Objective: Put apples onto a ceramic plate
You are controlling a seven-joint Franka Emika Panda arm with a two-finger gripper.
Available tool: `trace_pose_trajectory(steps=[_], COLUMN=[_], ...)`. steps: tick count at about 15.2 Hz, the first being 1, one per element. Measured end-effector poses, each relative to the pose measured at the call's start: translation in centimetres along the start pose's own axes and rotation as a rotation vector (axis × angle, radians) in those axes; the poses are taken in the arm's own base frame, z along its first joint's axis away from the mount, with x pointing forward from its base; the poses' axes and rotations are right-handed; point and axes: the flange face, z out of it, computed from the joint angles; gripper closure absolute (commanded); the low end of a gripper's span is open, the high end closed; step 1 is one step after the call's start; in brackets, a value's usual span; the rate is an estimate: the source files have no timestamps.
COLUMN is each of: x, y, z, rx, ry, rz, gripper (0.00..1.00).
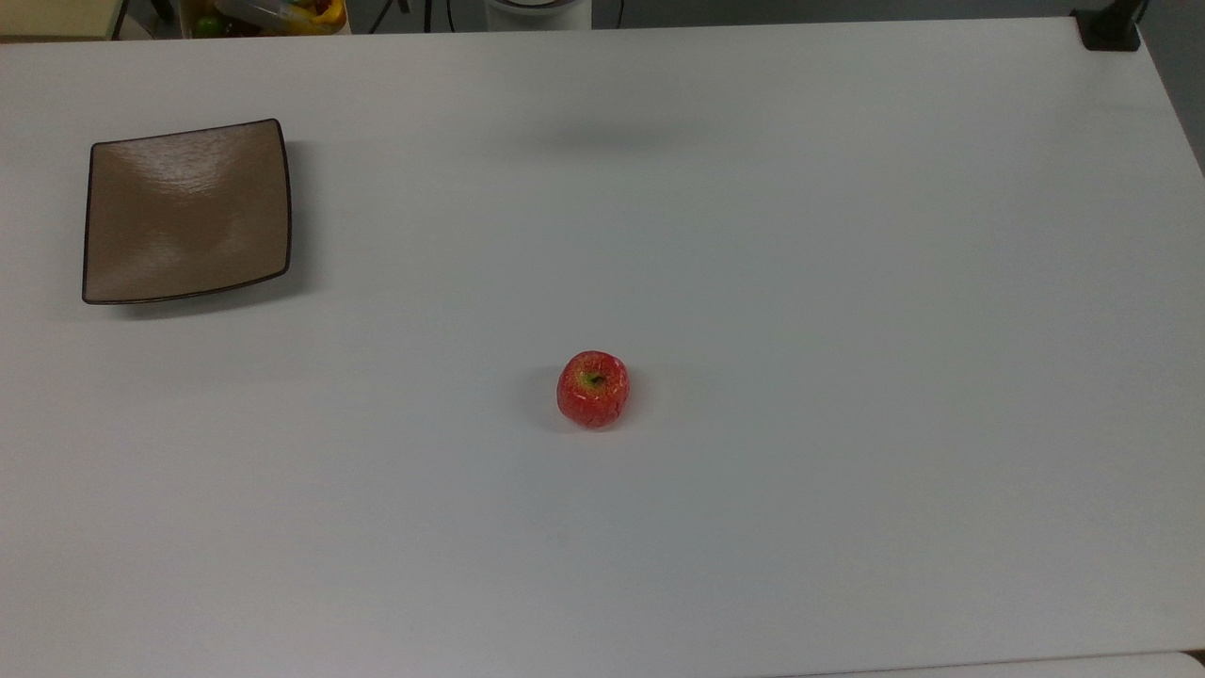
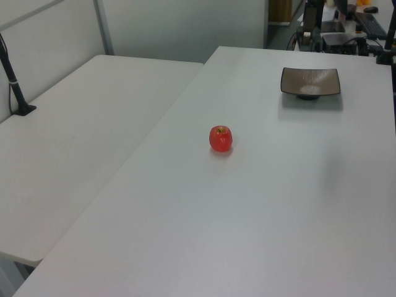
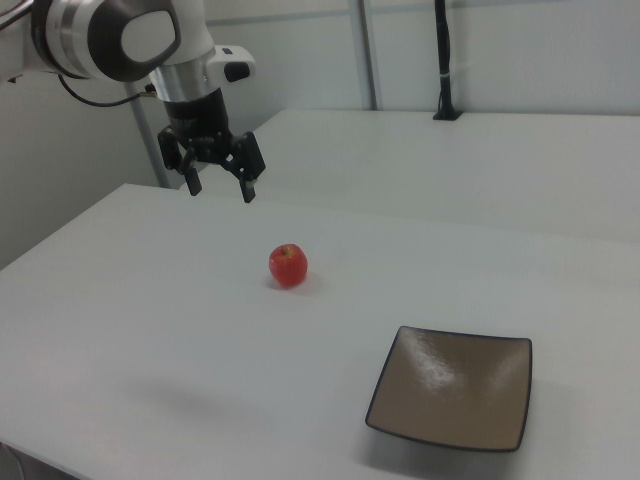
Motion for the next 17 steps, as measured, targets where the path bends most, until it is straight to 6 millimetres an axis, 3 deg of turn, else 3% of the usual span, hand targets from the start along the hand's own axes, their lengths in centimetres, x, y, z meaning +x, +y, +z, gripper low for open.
trace_pose_trajectory(steps=[12,17], x=[0.1,2.1], y=[-0.3,-2.0], z=[0.3,2.2], rx=[0.002,0.005], ry=[-0.005,-0.023], rz=[-0.015,-0.051], gripper=[0.00,0.00])
